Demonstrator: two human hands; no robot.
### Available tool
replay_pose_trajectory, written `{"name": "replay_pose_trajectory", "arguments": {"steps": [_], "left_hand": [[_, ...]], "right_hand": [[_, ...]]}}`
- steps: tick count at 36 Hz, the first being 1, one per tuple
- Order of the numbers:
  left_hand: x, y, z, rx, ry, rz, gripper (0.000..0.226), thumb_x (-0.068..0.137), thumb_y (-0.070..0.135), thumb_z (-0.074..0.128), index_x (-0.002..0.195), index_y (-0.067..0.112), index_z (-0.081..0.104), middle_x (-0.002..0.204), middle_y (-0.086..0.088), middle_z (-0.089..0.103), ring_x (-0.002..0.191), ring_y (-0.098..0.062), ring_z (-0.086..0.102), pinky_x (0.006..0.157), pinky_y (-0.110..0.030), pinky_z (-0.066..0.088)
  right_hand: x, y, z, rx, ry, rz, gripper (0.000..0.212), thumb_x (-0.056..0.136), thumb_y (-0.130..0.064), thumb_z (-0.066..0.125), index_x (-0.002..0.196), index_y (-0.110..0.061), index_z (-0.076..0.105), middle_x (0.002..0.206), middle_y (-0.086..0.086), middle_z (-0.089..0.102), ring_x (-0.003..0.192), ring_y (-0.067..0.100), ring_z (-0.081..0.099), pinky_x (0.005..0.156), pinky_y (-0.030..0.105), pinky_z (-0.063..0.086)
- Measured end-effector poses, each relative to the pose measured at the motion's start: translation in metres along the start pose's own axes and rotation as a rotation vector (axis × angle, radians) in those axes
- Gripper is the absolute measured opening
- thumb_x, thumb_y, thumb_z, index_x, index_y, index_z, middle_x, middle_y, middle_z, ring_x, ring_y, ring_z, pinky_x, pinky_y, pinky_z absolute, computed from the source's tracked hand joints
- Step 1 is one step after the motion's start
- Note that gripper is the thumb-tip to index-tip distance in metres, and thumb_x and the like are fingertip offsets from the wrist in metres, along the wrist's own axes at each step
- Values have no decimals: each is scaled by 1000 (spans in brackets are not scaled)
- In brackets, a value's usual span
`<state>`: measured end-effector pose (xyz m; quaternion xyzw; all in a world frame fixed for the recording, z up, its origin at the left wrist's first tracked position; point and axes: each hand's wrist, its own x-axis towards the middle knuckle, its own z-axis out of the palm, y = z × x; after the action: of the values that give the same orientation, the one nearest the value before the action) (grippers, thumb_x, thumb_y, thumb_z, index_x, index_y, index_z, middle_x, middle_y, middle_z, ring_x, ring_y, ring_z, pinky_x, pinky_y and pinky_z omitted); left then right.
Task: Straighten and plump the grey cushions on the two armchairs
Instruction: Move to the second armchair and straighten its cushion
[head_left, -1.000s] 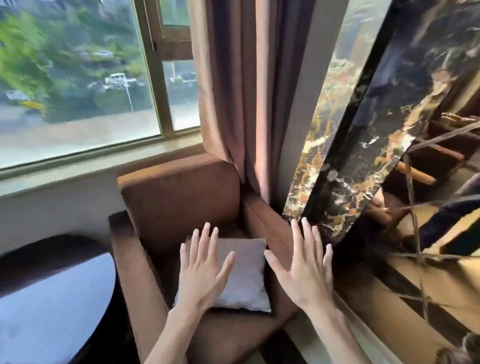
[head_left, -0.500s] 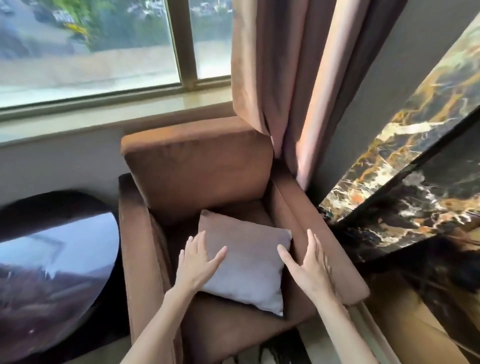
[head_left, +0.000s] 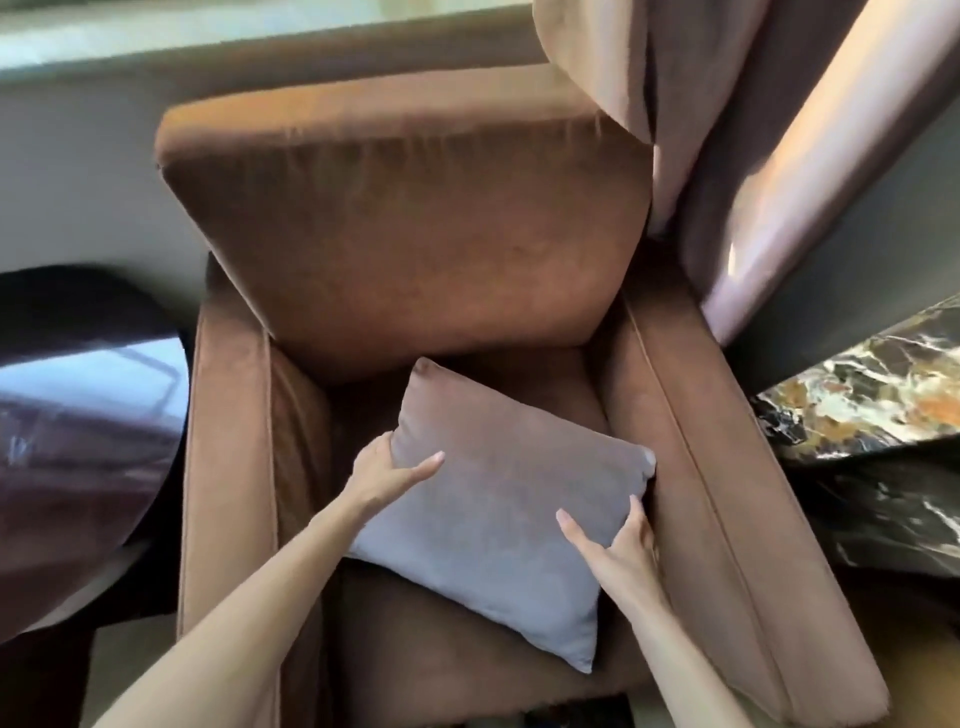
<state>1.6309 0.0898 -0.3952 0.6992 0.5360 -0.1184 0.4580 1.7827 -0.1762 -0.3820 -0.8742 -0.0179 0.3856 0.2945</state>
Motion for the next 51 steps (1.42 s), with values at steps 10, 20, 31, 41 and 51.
{"name": "replay_pose_trajectory", "arguments": {"steps": [10,20,31,41,51], "left_hand": [[95,-44,34,-106,-42,-192,132,68,60,85,163,17,4,169,-8,18,154,-31,24,125,-48,25],[136,-84,64,-265,-66,-183,141,32,64,92,153,27,29,145,0,50,132,-27,51,115,-51,41],[93,-70,67,-13,132,-153,120,55,86,70,152,34,24,145,-3,37,135,-29,45,114,-56,36],[31,-57,36,-158,285,-70,117,58,82,72,152,28,28,145,-2,37,135,-26,43,113,-57,37],[17,-36,-29,-568,265,108,99,52,76,80,129,33,34,128,18,43,121,-1,50,96,-28,45]], "right_hand": [[105,58,38,79,-7,203,149,44,-80,82,158,-21,6,160,5,34,146,31,35,119,46,33],[146,101,73,301,-39,340,105,64,-36,94,136,-14,23,136,8,44,130,28,50,108,46,47],[105,80,62,563,-83,272,110,46,-54,92,133,-33,28,130,2,55,116,25,58,105,50,48],[75,24,23,582,-97,92,133,20,-77,88,134,-40,32,128,-7,56,116,24,58,108,54,45],[98,-67,-6,710,-173,-158,100,35,-75,89,113,-33,44,128,-9,63,118,12,61,99,39,49]]}}
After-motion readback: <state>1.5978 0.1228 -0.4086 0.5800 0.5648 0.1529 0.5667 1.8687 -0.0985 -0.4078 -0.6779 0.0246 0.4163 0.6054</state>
